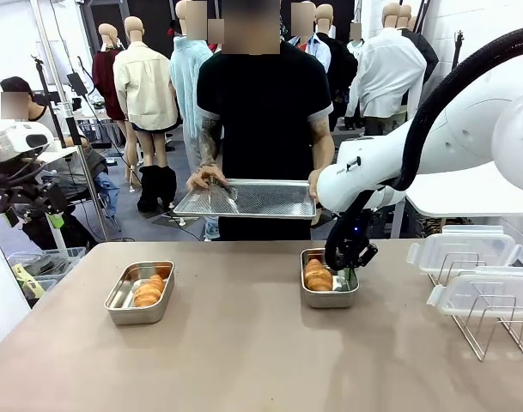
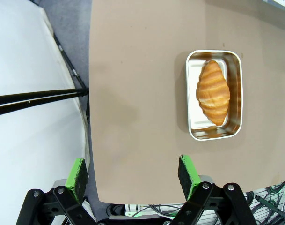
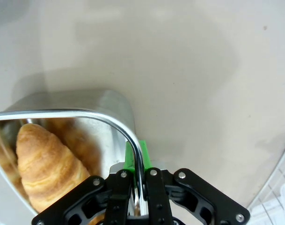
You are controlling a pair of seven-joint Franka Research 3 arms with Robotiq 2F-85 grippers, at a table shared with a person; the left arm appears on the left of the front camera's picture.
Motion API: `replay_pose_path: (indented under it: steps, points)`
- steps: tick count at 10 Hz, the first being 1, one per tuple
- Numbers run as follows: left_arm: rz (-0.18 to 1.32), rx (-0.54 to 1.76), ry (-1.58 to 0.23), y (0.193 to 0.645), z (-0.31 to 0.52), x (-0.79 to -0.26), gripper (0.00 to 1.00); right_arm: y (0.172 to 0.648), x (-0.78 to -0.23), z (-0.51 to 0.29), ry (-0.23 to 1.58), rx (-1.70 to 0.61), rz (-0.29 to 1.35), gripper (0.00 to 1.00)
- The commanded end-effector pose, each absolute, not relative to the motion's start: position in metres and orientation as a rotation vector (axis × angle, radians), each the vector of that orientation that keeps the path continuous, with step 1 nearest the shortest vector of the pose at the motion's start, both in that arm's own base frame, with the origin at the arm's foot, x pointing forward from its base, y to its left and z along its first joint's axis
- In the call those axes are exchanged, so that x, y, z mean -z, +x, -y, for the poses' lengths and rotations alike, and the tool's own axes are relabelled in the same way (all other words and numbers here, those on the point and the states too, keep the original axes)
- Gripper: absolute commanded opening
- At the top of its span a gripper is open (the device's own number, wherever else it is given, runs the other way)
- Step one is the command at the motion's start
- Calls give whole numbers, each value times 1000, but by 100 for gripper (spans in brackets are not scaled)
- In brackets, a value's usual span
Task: Place the bread in airtight containers.
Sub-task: Once an object is inside an Airtight Container , place the container in the center of the table.
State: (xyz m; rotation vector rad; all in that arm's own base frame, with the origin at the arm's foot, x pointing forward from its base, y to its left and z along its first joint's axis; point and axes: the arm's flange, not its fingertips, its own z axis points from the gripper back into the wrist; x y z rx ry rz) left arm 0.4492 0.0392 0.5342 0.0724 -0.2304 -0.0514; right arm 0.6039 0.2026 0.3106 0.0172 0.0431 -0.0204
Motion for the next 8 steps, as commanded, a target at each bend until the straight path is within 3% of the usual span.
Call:
replay_pose_path:
  steps: [1,5,6,8]
  points:
    - [236,33,97,448,-41,-535,100,590,-288,-203,-25,7,-19,8]
    - [236,33,97,448,-41,-535,100,578,-305,-199,-21,-1,-26,86]
    - [236,33,97,448,-41,-535,100,574,-313,-198,-23,-29,-25,100]
    - [236,33,97,448,-41,-535,100,568,-331,-195,-22,-9,-5,100]
